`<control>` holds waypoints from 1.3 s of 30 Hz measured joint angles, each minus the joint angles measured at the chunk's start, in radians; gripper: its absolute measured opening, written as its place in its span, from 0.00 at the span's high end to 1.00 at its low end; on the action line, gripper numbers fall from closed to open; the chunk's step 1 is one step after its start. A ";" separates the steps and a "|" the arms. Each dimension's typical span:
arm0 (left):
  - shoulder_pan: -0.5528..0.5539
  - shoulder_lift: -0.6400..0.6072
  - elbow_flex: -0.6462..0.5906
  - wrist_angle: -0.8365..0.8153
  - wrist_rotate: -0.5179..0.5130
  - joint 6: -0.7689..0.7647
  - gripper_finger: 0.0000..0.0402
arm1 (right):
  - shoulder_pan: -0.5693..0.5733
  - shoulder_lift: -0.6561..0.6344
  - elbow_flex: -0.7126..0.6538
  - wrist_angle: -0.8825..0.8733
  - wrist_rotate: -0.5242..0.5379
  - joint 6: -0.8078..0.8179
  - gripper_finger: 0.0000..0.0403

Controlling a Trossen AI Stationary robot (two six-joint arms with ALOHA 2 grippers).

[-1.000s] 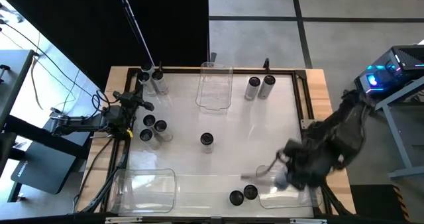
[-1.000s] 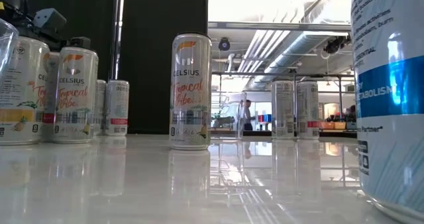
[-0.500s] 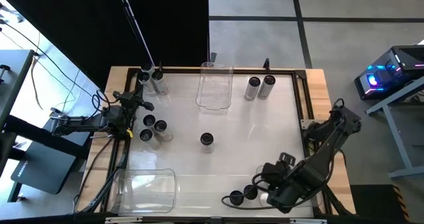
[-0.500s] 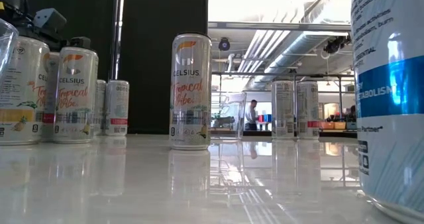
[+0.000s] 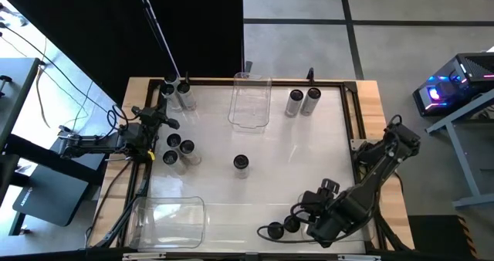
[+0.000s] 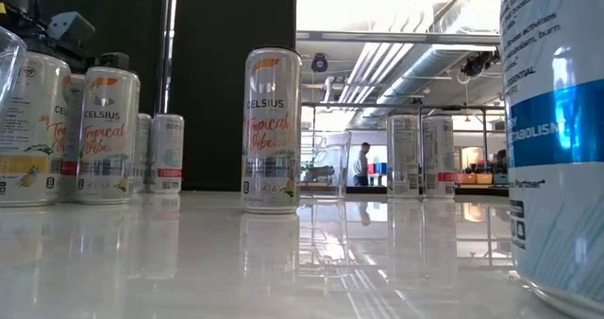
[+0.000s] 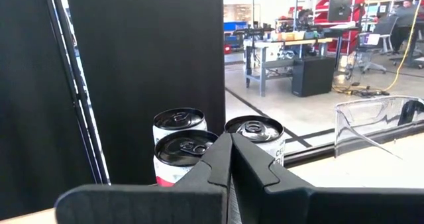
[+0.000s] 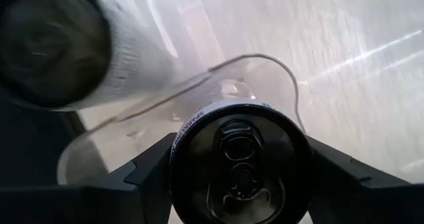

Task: Sort soda cans
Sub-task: Put the top right white blue soda can into the bottom right transparent bin

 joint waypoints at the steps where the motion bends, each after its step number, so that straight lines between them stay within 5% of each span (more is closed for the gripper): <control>1: 0.000 0.000 0.000 0.000 0.000 0.000 1.00 | 0.000 0.000 -0.008 0.002 -0.001 0.001 0.40; 39: 0.000 0.000 0.000 0.000 0.000 0.000 1.00 | -0.044 0.001 -0.032 0.014 0.047 -0.024 0.32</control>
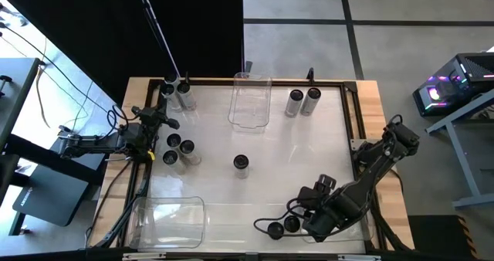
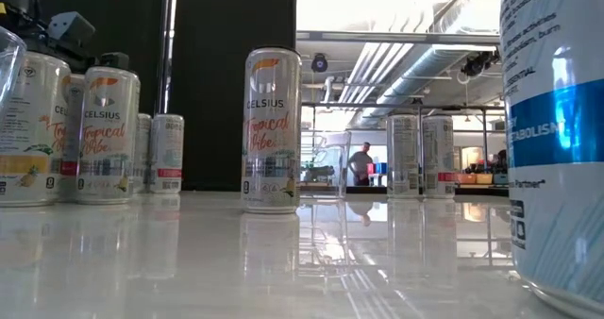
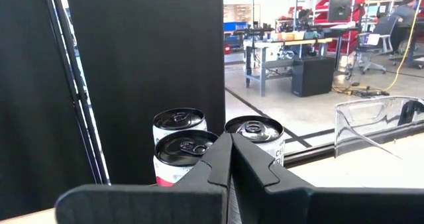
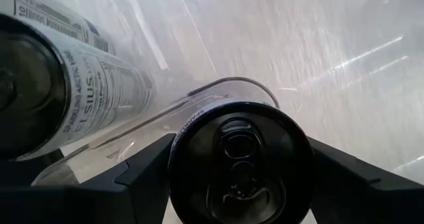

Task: Sort soda cans
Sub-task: Put the top right white blue soda can into the bottom right transparent bin

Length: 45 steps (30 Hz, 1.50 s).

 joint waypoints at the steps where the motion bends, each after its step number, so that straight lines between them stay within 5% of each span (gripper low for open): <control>1: 0.000 0.000 0.000 0.000 0.000 0.000 1.00 | -0.002 0.000 0.000 0.000 -0.003 0.000 0.32; 14: 0.000 0.000 0.000 0.000 0.000 0.000 1.00 | -0.022 0.000 0.000 0.017 -0.069 0.026 0.31; 26: 0.000 0.000 0.000 0.000 0.000 0.000 1.00 | -0.023 -0.001 0.002 0.014 -0.072 -0.025 0.15; 35: 0.000 0.000 0.000 0.000 0.000 0.000 1.00 | -0.021 -0.001 0.044 -0.015 0.032 -0.053 0.15; 45: 0.000 0.000 0.000 0.000 0.000 0.000 1.00 | -0.020 -0.002 0.007 -0.048 -0.098 0.009 0.15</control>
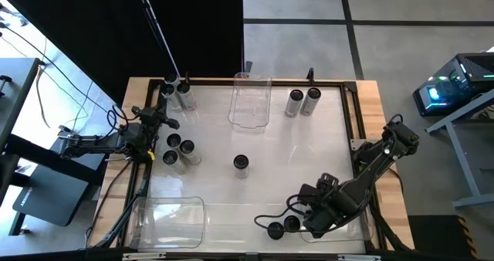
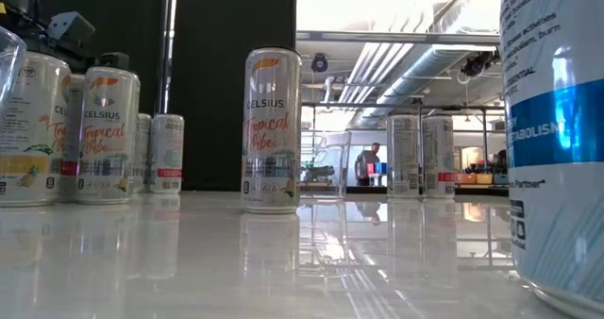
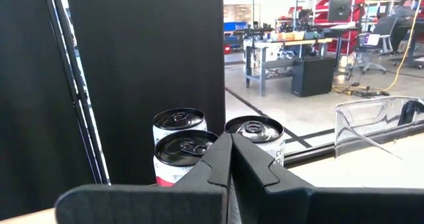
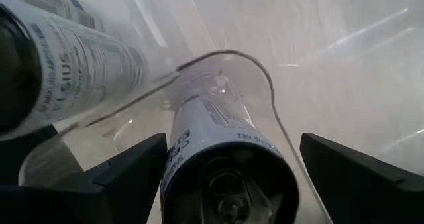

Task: Sort soda cans
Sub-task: Put the top right white blue soda can into the bottom right transparent bin

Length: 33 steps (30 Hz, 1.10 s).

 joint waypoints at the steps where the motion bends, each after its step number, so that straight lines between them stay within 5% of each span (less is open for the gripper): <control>1: 0.000 0.000 0.000 0.000 0.000 0.000 1.00 | 0.000 0.000 -0.006 0.005 0.000 0.000 0.15; 8: 0.000 0.000 0.000 0.000 0.000 0.000 1.00 | -0.001 0.000 -0.011 0.010 -0.043 0.001 0.18; 16: 0.000 0.000 0.000 0.000 0.000 0.000 1.00 | -0.001 0.000 -0.012 0.013 -0.060 0.000 0.39; 33: 0.000 0.000 0.000 0.000 0.000 0.000 1.00 | -0.001 0.002 -0.013 0.046 0.056 -0.071 0.39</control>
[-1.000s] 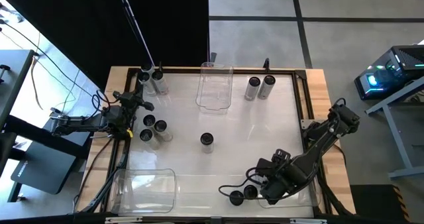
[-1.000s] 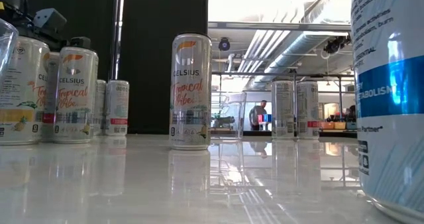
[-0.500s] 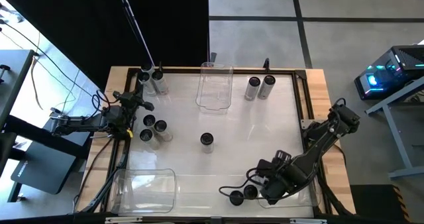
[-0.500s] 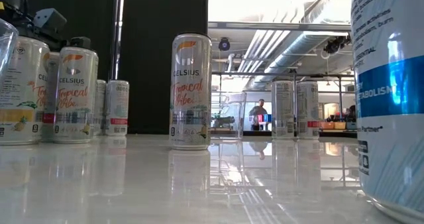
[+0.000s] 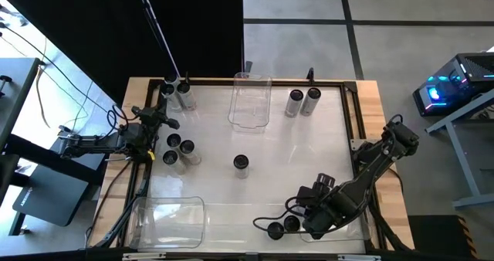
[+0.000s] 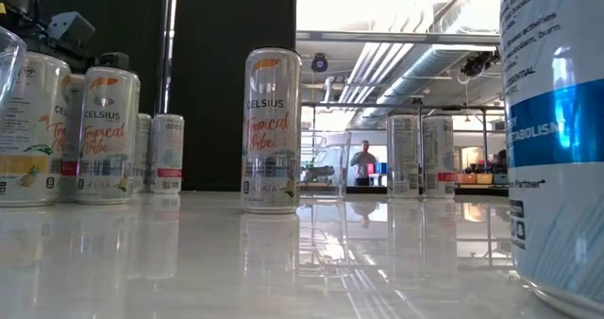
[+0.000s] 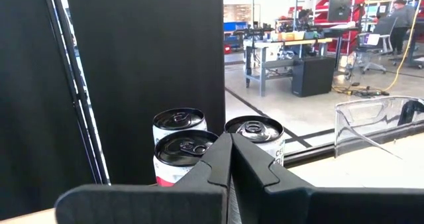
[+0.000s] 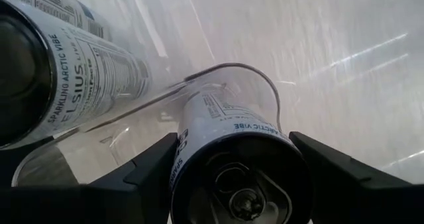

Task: Sort soda cans
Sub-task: Put the top right white blue soda can into the bottom right transparent bin, then put the bottom right white blue soda can into the bottom right transparent bin

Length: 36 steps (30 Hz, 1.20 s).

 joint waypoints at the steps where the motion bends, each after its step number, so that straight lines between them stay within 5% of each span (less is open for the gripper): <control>1: 0.000 0.000 0.000 0.000 0.000 0.000 1.00 | 0.000 0.000 0.000 0.001 0.001 0.000 0.39; 5: 0.000 0.000 0.000 0.000 0.000 0.000 1.00 | 0.000 0.000 0.000 0.011 0.005 -0.005 0.39; 14: 0.000 0.000 0.000 0.000 0.000 0.000 1.00 | 0.000 0.000 0.000 0.049 0.047 -0.006 0.21; 23: 0.000 0.000 0.000 0.000 0.000 0.000 1.00 | 0.000 -0.007 0.000 0.059 0.065 -0.019 0.20; 31: 0.000 0.000 0.000 0.000 0.000 0.000 1.00 | 0.003 -0.095 0.001 0.081 0.182 -0.026 0.20; 36: 0.000 0.000 0.000 0.000 0.000 0.000 1.00 | 0.023 -0.129 0.002 0.257 0.279 -0.183 0.20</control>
